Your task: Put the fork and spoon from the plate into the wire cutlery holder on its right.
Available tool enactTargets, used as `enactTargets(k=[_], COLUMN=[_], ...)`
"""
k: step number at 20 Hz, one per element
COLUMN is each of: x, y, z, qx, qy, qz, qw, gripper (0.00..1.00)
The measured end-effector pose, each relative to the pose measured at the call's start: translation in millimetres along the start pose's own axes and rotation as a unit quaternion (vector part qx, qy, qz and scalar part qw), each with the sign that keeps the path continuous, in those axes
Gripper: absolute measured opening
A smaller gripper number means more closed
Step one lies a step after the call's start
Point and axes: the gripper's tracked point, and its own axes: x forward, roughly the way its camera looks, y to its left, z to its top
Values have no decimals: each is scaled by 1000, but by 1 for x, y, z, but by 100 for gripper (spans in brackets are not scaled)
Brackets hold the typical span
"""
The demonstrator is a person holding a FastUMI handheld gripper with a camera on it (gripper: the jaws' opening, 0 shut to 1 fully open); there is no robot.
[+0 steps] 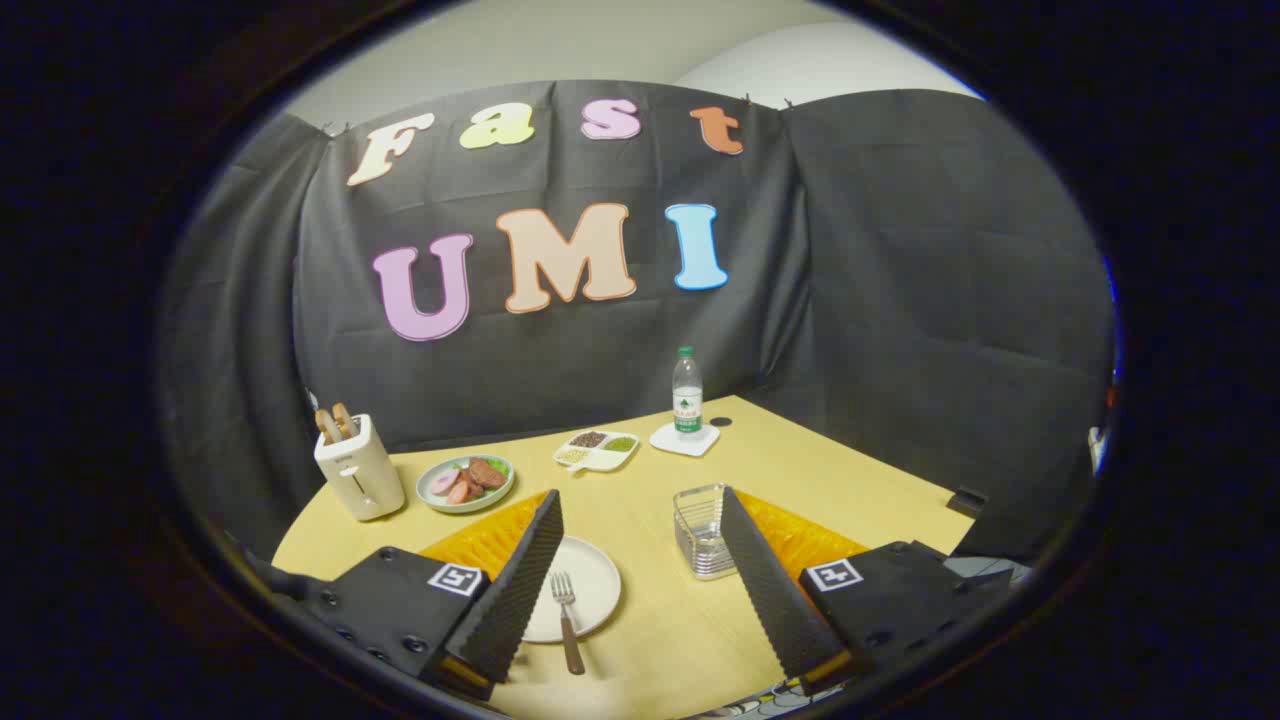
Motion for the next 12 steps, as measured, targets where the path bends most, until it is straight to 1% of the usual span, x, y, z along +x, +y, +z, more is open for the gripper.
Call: enactTargets(k=[3, 9, 12], x=[3, 17, 20], y=[8, 27, 37], z=[-5, -5, -8], qx=[-6, 2, -10], qy=[9, 12, 15], qz=[12, 26, 32], qw=[1000, 1000, 999], gripper=[100, 100, 100])
